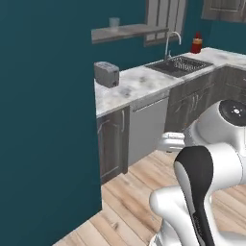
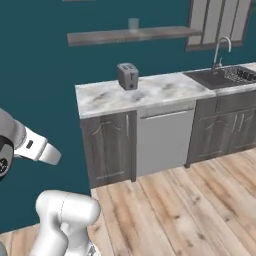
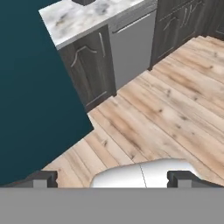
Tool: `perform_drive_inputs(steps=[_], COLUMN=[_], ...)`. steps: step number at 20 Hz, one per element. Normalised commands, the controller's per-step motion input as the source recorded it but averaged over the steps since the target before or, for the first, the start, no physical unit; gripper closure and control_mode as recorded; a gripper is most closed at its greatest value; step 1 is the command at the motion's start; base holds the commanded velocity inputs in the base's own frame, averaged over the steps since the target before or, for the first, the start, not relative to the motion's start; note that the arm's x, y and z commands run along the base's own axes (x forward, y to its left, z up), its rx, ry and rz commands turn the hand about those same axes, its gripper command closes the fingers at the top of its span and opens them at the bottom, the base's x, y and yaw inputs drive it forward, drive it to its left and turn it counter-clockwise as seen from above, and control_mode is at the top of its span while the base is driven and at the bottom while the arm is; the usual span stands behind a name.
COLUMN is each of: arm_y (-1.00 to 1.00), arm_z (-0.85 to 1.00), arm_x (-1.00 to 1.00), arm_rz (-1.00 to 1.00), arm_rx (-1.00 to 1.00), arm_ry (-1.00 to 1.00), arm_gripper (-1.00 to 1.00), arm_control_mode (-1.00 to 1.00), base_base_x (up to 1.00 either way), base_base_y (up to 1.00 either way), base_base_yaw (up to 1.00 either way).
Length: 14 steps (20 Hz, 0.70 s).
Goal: There is a bowl on the dining counter. Grab a lemon wedge from the fridge and place it in the bowl. Then get the liquor bottle and glass cup from the cabinet and place them next to the bowl.
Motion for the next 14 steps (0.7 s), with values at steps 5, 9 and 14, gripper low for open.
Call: perform_drive_inputs(steps=[5, 9, 14], arm_y=[0.00, 0.00, 0.00], arm_z=[0.00, 0.00, 0.00], arm_x=[0.00, 0.00, 0.00], arm_rz=[0.00, 0.00, 0.00], arm_rx=[0.00, 0.00, 0.00], arm_ry=[0.00, 0.00, 0.00], arm_gripper=[-1.00, -1.00, -1.00], arm_control_mode=[1.00, 1.00, 1.00], base_base_x=[0.82, 0.76, 0.63], base_base_y=[-0.66, -0.68, -0.70], base_base_yaw=[0.44, 0.45, 0.41])
